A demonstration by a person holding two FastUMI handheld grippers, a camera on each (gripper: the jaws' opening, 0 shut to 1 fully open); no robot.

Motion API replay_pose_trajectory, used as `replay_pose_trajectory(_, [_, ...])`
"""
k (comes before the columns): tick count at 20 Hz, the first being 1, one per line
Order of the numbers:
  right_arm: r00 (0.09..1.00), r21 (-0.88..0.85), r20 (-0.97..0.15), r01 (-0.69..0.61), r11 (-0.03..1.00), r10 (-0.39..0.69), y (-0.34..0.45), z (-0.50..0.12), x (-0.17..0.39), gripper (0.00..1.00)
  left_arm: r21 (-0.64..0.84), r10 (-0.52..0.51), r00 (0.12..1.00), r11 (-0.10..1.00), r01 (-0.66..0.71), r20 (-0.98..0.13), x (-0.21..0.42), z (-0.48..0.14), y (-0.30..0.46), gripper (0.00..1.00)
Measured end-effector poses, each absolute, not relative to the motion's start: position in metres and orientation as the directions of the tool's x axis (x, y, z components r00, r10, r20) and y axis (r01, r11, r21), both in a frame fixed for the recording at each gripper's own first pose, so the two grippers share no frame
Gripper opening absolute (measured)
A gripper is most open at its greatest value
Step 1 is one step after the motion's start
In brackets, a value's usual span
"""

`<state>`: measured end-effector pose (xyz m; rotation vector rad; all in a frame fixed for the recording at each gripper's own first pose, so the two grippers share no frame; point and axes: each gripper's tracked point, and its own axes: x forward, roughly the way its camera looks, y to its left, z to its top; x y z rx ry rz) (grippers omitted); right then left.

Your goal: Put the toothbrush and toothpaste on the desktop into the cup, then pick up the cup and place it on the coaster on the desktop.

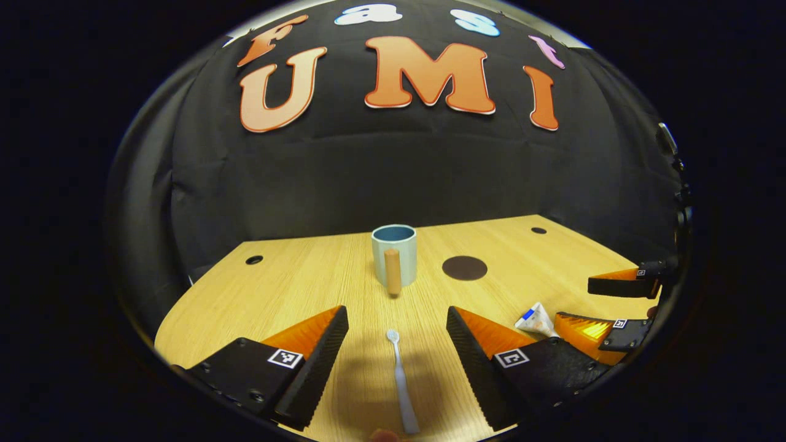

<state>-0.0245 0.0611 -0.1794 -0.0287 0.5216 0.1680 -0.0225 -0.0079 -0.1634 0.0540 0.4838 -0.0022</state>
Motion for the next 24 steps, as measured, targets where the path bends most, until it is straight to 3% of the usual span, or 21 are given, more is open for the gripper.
replay_pose_trajectory(12, [0.731,0.036,-0.661,-0.192,0.981,0.167,0.081,-0.229,-0.032,0.78,-0.004,0.002,0.733,1.0,-0.006,-0.68,-0.04,-0.235,-0.015,0.98])
replay_pose_trajectory(14, [0.723,0.068,-0.666,-0.184,0.981,0.182,0.083,-0.234,-0.03,0.7,-0.02,-0.008,0.71,1.0,-0.009,-0.704,-0.043,-0.24,-0.019,0.98])
replay_pose_trajectory(17, [0.708,0.136,-0.674,-0.164,0.977,0.213,0.087,-0.236,-0.03,0.41,-0.017,0.005,0.681,1.0,-0.025,-0.733,-0.045,-0.244,-0.021,0.97])
replay_pose_trajectory(18, [0.712,0.156,-0.672,-0.136,0.978,0.206,0.084,-0.234,-0.028,0.31,-0.014,0.009,0.686,0.999,-0.029,-0.728,-0.044,-0.245,-0.02,0.94])
replay_pose_trajectory(19, [0.706,0.193,-0.673,-0.12,0.974,0.22,0.084,-0.236,-0.027,0.19,-0.006,0.022,0.685,0.999,-0.038,-0.728,-0.043,-0.245,-0.018,0.85])
replay_pose_trajectory(20, [0.703,0.228,-0.671,-0.106,0.968,0.235,0.084,-0.236,-0.026,0.18,-0.005,0.027,0.686,0.999,-0.045,-0.727,-0.044,-0.247,-0.015,0.82])
replay_pose_trajectory(22, [0.702,0.281,-0.665,-0.081,0.956,0.255,0.085,-0.234,-0.026,0.14,-0.002,0.043,0.686,0.998,-0.064,-0.727,-0.045,-0.244,-0.009,0.66])
replay_pose_trajectory(23, [0.706,0.29,-0.66,-0.074,0.954,0.256,0.085,-0.235,-0.025,0.13,0.002,0.047,0.687,0.998,-0.067,-0.725,-0.045,-0.24,-0.007,0.48])
replay_pose_trajectory(24, [0.711,0.286,-0.657,-0.073,0.955,0.252,0.084,-0.234,-0.025,0.13,-0.004,0.046,0.685,0.997,-0.071,-0.727,-0.047,-0.242,-0.006,0.39])
